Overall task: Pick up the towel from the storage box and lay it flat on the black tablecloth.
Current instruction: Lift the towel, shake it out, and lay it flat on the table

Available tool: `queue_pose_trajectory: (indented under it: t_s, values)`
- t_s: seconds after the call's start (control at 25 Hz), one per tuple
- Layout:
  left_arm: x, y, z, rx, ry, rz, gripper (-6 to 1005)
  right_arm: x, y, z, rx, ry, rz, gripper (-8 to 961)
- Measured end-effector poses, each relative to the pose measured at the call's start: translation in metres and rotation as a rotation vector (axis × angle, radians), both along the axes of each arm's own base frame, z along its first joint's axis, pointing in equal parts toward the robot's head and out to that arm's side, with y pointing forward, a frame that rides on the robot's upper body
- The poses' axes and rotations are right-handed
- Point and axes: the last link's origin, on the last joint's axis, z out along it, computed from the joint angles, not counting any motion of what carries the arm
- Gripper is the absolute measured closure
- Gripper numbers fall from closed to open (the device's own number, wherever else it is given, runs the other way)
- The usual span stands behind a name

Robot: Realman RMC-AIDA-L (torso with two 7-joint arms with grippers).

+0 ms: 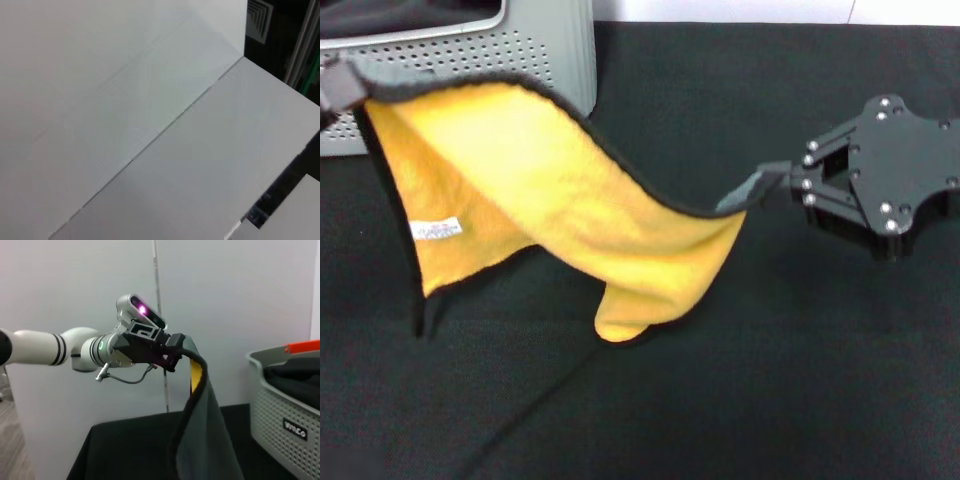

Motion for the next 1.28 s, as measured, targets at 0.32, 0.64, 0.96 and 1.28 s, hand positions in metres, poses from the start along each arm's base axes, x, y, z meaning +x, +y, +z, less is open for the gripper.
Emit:
queue_pose_trajectory:
  t_s: [0.32, 0.64, 0.96, 1.28]
  values:
    - [-0.011, -0.026, -0.008, -0.067, 0.024, 0.022, 988, -0.013, -0.034, 0.006, -0.001, -0.046, 0.058, 949]
    - [-0.015, -0.042, -0.008, -0.091, 0.027, 0.023, 988, -0.028, -0.062, 0.014, -0.011, -0.063, 0.154, 947]
    - [-0.009, -0.064, 0.003, -0.062, 0.012, -0.018, 988, -0.036, -0.076, 0.029, -0.023, -0.006, 0.193, 945]
    - [-0.015, -0.093, 0.003, -0.061, 0.022, 0.029, 988, -0.03, -0.089, 0.031, -0.07, 0.02, 0.183, 943]
